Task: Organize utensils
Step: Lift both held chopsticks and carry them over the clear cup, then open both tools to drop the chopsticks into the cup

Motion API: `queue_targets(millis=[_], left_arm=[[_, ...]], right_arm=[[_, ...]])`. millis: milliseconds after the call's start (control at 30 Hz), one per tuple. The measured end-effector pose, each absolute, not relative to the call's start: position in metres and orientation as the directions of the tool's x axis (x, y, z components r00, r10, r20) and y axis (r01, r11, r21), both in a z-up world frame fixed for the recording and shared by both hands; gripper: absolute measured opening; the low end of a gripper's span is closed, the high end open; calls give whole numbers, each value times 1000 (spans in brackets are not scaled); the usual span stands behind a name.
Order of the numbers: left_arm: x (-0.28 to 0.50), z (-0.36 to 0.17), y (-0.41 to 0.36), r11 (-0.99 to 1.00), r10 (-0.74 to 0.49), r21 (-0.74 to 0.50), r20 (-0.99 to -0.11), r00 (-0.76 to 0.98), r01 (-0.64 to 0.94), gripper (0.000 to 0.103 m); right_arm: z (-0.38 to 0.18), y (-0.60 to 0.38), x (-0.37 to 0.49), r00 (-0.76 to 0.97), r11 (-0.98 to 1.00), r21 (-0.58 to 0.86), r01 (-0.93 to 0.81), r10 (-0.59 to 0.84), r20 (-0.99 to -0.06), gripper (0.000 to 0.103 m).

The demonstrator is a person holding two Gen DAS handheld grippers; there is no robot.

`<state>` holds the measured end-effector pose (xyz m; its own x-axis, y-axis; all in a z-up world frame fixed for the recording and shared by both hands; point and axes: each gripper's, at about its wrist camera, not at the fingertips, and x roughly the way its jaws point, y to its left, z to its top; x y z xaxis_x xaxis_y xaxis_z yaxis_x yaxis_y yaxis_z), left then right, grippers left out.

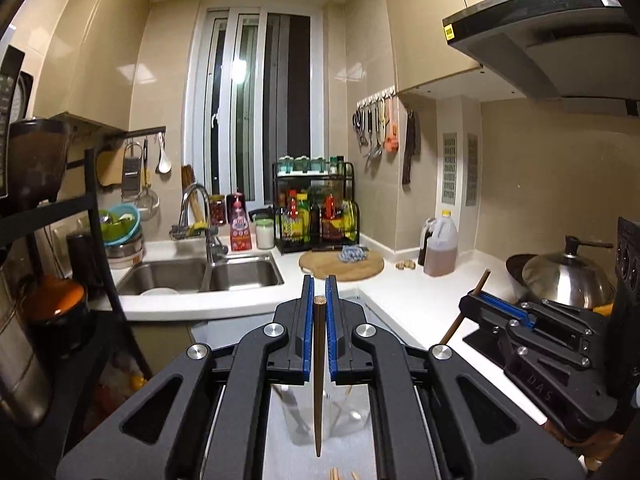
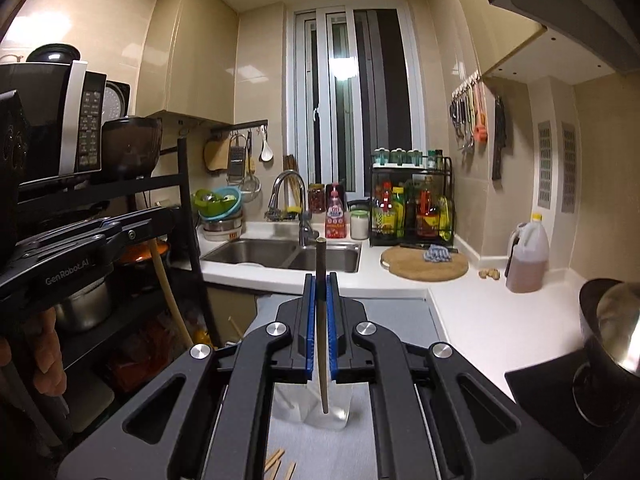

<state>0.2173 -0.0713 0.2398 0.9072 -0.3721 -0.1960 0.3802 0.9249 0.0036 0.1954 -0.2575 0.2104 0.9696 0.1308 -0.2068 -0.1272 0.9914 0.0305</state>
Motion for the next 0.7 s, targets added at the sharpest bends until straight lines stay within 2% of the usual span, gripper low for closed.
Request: queue_targets(millis=[267, 467, 700], left_arm=[[253, 243, -85, 929, -365, 10, -132, 921, 370, 6], [278, 230, -88, 942, -334, 3, -116, 935, 337, 6], [306, 201, -94, 948, -314, 0, -179, 932, 320, 6]], right_arm=[[220, -254, 237, 972, 991, 31, -134, 137, -190, 5], [212, -256, 261, 974, 992, 29, -122, 126, -188, 5], [184, -262, 286, 963, 993, 45, -112, 120, -240, 5]])
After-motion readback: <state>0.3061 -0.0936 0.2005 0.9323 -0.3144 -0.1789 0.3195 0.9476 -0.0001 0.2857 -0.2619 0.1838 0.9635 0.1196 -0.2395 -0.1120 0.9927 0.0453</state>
